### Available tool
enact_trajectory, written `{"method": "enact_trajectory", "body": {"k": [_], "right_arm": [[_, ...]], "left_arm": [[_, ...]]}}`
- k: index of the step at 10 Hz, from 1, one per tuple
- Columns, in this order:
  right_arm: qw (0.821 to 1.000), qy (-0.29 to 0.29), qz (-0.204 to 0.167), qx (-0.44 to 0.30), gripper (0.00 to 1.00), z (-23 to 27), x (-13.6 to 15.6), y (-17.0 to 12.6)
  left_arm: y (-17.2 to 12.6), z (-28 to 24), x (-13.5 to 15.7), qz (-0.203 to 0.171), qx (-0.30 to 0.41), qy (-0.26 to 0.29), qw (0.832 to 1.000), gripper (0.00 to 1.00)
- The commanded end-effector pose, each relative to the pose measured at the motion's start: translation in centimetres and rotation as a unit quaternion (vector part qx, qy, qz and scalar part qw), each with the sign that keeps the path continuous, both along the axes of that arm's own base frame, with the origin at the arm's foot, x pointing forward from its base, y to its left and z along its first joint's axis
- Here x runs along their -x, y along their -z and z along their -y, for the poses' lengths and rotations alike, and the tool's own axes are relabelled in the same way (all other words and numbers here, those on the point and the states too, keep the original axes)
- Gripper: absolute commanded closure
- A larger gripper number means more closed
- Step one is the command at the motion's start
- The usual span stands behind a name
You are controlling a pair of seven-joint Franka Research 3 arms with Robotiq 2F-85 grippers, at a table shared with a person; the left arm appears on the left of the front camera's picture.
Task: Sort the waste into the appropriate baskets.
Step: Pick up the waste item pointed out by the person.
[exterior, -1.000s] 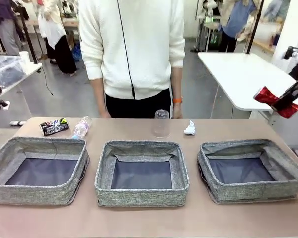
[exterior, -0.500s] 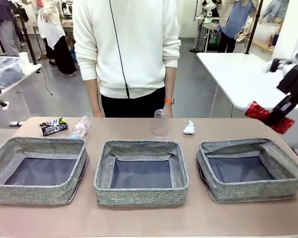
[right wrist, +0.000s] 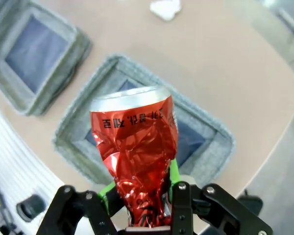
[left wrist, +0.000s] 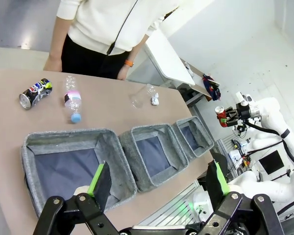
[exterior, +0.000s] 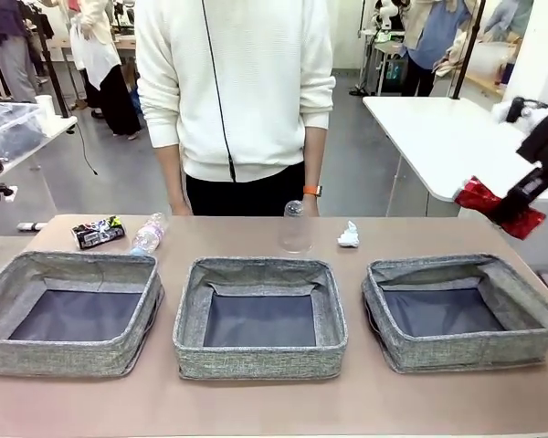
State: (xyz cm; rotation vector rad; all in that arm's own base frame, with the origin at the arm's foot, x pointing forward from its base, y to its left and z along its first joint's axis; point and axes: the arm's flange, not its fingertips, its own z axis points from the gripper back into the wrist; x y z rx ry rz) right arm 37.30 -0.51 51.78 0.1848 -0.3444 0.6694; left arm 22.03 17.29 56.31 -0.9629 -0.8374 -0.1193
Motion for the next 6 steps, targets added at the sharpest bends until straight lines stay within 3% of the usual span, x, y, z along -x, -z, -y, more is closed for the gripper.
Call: {"method": "enact_trajectory", "body": {"k": [1,3,4,6], "right_arm": [[0.997,0.056,-0.043,0.033,0.7,-5.1,-0.8,-5.3],[0.981,0.138,-0.13,0.043,0.7,-12.0,-1.2,-11.5],[0.965,0.187,-0.182,0.039,0.7,-15.1,-1.4,-13.5],[0.945,0.249,-0.21,0.034,0.7,-21.9,-1.3,-16.8]], "left_arm": [[-0.3,0.1,-0.2,0.012,0.0,0.003,1.0,0.0],[-0.3,0.1,-0.2,0.012,0.0,0.003,1.0,0.0],[-0.3,0.1,-0.2,0.012,0.0,0.003,1.0,0.0],[-0.3,0.1,-0.2,0.012,0.0,0.003,1.0,0.0]]}}
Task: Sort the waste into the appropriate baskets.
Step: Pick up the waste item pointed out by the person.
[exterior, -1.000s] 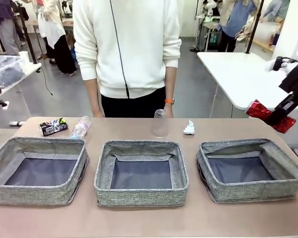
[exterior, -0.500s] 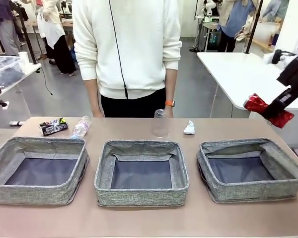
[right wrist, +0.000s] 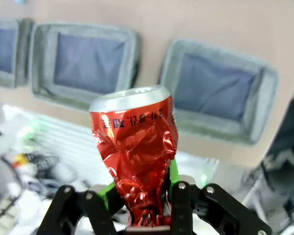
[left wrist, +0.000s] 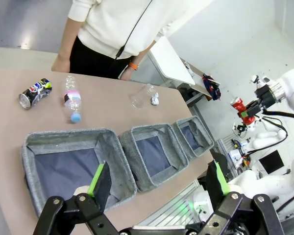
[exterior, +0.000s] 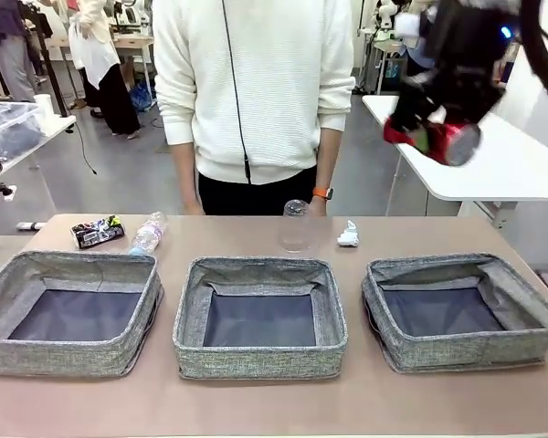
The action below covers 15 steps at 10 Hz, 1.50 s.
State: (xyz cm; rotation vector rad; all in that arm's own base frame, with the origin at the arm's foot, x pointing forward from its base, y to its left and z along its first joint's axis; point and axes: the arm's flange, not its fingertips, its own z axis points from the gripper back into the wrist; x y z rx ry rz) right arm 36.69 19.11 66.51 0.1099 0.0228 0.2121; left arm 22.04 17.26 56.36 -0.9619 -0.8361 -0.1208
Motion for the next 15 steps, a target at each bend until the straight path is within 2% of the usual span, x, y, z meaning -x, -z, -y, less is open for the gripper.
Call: {"method": "enact_trajectory", "body": {"k": [1,2,3,4,5,7,10,11,15], "right_arm": [[0.997,0.077,-0.004,-0.001,0.7,-5.4,-1.6,-3.8],[0.993,0.113,-0.014,0.009,0.7,-8.5,-1.4,-5.4],[0.986,0.165,0.004,0.034,0.7,-11.6,-1.0,-6.8],[0.979,0.19,0.033,0.064,0.7,-14.9,-0.2,-8.3],[0.974,0.202,0.046,0.09,0.7,-17.0,0.1,-9.3],[0.975,0.182,0.074,0.109,0.7,-19.7,0.7,-10.4],[0.977,0.168,0.055,0.115,0.7,-21.8,0.5,-9.7],[0.978,0.166,0.071,0.105,0.7,-19.6,2.1,-8.0],[0.978,0.166,0.071,0.105,0.7,-19.6,2.1,-8.0]], "left_arm": [[-0.2,0.1,-0.2,0.012,0.0,0.002,1.0,0.0],[-0.2,0.1,-0.2,0.012,0.0,0.002,1.0,0.0],[-0.2,0.1,-0.2,0.012,0.0,0.002,1.0,0.0],[-0.2,0.1,-0.2,0.012,0.0,0.002,1.0,0.0],[-0.2,0.1,-0.2,0.012,0.0,0.002,1.0,0.0],[-0.2,0.1,-0.2,0.012,0.0,0.002,1.0,0.0],[-0.2,0.1,-0.2,0.012,0.0,0.002,1.0,0.0],[-0.2,0.1,-0.2,0.012,0.0,0.002,1.0,0.0],[-0.2,0.1,-0.2,0.012,0.0,0.002,1.0,0.0]]}}
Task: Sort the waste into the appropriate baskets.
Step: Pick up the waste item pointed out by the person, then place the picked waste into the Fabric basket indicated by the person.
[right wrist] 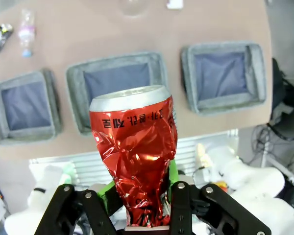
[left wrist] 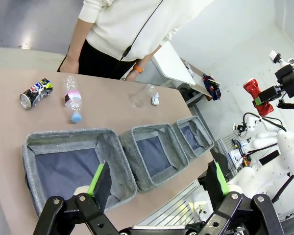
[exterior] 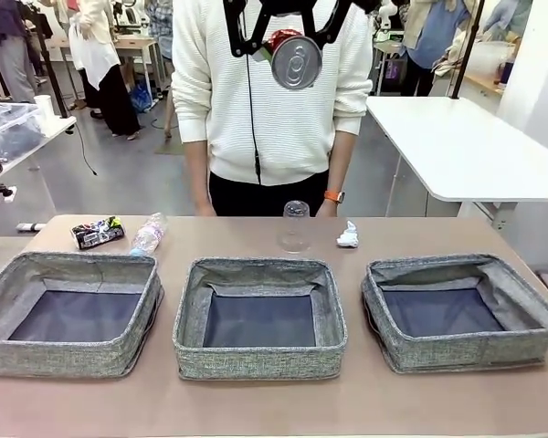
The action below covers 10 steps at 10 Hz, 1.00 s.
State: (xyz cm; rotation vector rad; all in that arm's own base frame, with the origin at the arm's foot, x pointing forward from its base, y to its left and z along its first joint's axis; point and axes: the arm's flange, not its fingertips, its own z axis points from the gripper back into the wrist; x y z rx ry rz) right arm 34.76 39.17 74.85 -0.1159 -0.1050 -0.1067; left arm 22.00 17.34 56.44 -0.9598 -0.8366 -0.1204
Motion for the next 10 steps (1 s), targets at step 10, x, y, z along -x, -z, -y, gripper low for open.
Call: {"method": "enact_trajectory", "body": {"k": [10], "right_arm": [[1.0,0.005,0.005,-0.002,0.7,0.44,0.12,0.31]], "left_arm": [[-0.15,0.18,-0.19,0.012,0.001,0.003,1.0,0.0]]}}
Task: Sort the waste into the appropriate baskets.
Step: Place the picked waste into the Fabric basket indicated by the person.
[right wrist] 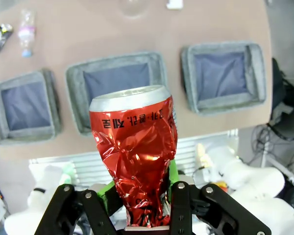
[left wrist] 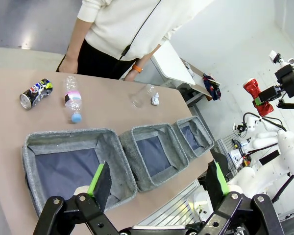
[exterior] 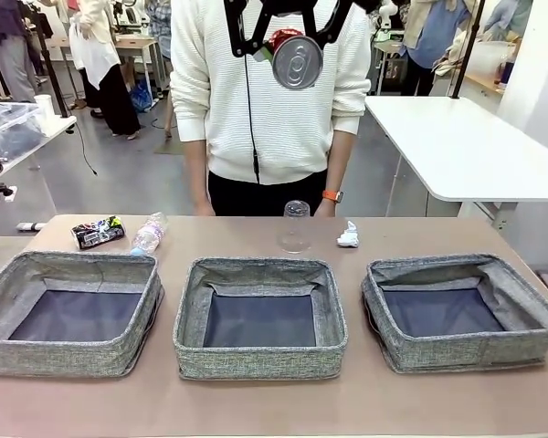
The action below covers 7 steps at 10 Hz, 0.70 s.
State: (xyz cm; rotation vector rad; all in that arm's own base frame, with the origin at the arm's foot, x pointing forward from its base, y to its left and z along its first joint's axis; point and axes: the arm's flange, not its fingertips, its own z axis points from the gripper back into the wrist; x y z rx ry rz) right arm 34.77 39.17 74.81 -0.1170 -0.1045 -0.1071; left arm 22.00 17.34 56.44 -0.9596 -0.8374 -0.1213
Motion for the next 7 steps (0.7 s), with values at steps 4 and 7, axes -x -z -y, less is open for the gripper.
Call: {"method": "enact_trajectory", "body": {"k": [4,7], "right_arm": [[1.0,0.005,0.005,-0.003,0.7,0.43,0.14,0.27],[1.0,0.005,0.005,-0.003,0.7,0.43,0.14,0.27]], "left_arm": [[-0.14,0.18,-0.19,0.012,0.001,0.003,1.0,0.0],[-0.14,0.18,-0.19,0.012,0.001,0.003,1.0,0.0]]}}
